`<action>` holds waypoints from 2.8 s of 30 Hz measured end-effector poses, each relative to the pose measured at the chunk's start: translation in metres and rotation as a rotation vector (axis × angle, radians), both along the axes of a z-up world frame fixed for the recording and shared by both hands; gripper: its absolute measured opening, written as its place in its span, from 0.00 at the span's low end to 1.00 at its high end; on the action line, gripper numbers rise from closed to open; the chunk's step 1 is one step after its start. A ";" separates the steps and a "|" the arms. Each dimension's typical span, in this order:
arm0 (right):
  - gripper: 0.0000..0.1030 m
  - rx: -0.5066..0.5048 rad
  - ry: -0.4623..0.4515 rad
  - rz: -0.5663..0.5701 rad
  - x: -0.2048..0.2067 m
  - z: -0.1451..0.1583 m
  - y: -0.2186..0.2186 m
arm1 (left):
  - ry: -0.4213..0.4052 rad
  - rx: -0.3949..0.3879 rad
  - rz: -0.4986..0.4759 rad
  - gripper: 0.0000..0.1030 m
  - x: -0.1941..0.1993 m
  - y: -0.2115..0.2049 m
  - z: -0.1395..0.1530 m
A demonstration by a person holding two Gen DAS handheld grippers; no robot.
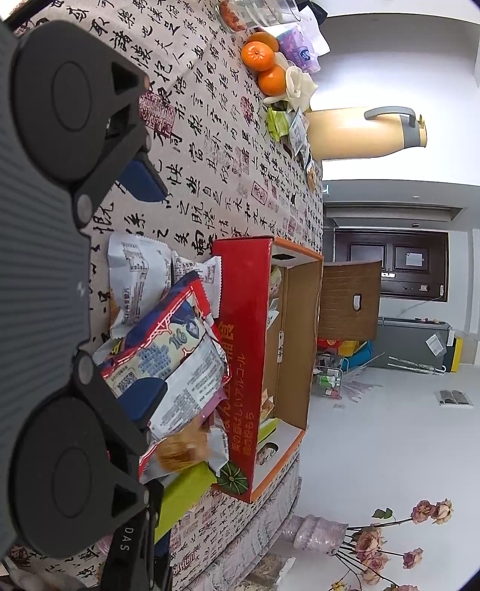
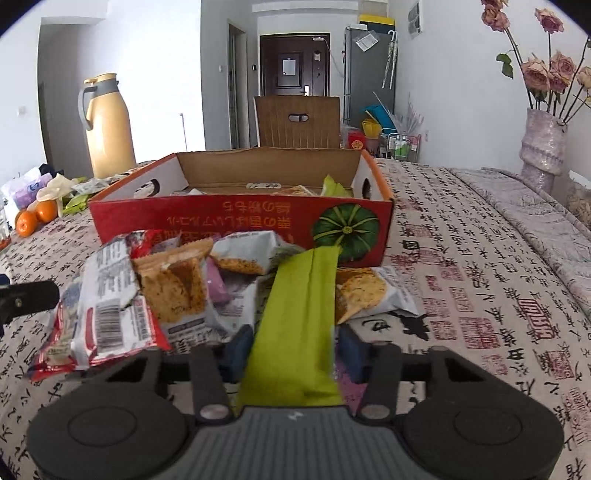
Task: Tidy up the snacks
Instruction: 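Move the right tool onto another green bar while the left tool nears a red-and-white packet, then close the left tool on the blue-and-white packet while the right tool grips the green bar, then carry the blue-and-white packet and green bar over the cardboard box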
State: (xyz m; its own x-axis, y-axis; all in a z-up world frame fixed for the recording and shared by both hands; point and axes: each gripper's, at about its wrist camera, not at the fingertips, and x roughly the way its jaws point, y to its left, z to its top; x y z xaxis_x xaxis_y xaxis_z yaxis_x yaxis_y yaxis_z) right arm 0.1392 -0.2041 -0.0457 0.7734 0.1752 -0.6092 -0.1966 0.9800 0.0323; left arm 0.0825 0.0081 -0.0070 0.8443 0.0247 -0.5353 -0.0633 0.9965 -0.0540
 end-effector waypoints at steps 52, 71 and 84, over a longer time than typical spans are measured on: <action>0.39 0.181 -0.121 0.004 -0.025 0.008 -0.041 | 0.128 -0.045 -0.001 0.55 0.027 -0.036 -0.009; 0.39 0.175 -0.170 -0.005 -0.027 0.028 -0.037 | -0.019 -0.006 -0.063 0.55 0.013 -0.031 0.030; 0.39 0.170 -0.227 -0.006 0.012 0.056 -0.027 | -0.094 -0.005 -0.079 0.55 0.053 -0.031 0.066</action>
State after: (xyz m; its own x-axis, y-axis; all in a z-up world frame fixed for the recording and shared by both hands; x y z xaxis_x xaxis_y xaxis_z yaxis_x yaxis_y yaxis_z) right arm 0.1510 -0.2311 0.0106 0.8880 0.2549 -0.3827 -0.2115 0.9654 0.1523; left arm 0.1358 -0.0228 0.0593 0.8899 -0.0464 -0.4538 0.0208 0.9979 -0.0613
